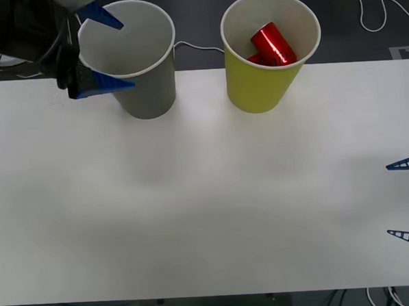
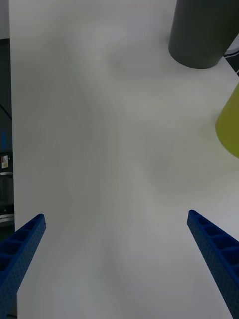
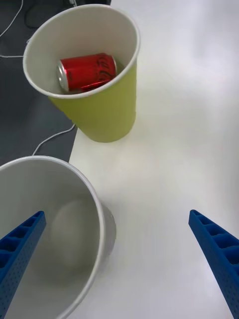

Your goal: Put the can into the green bin and the plastic bottle into the gray bin

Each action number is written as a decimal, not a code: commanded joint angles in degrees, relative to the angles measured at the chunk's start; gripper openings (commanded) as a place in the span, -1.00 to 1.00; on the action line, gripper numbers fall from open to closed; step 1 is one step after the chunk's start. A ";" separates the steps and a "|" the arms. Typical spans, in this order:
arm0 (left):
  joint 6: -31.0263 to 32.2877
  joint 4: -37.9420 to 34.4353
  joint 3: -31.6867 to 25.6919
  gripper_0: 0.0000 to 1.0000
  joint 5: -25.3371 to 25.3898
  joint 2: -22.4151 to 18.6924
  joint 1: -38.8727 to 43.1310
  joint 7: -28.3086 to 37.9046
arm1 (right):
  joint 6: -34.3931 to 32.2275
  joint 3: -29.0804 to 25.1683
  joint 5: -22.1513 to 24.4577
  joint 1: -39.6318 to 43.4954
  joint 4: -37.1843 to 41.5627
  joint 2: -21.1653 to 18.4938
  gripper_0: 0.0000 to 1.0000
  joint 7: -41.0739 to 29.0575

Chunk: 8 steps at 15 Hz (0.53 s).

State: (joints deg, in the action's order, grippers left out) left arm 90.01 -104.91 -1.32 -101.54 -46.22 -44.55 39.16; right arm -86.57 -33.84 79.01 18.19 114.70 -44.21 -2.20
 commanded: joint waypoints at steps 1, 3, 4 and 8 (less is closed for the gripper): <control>-0.01 -3.46 -2.72 1.00 2.92 -0.98 6.41 -5.50 | 0.00 0.00 0.00 0.00 0.00 0.00 1.00 0.00; -0.01 -6.71 -5.45 1.00 4.50 -1.15 11.77 -9.02 | 0.00 0.00 0.00 0.00 0.00 0.00 1.00 0.00; -0.01 -8.47 -6.59 1.00 5.38 -1.07 15.02 -10.77 | 0.00 0.00 0.00 0.00 0.00 0.00 1.00 0.00; -0.01 -13.22 -8.96 1.00 8.02 -1.07 26.18 -18.77 | 0.00 0.00 0.00 0.00 0.00 0.00 1.00 0.00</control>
State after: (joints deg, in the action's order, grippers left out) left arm 90.01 -117.31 -9.99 -93.71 -47.30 -20.19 21.98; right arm -86.57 -33.84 79.01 18.19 114.70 -44.21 -2.20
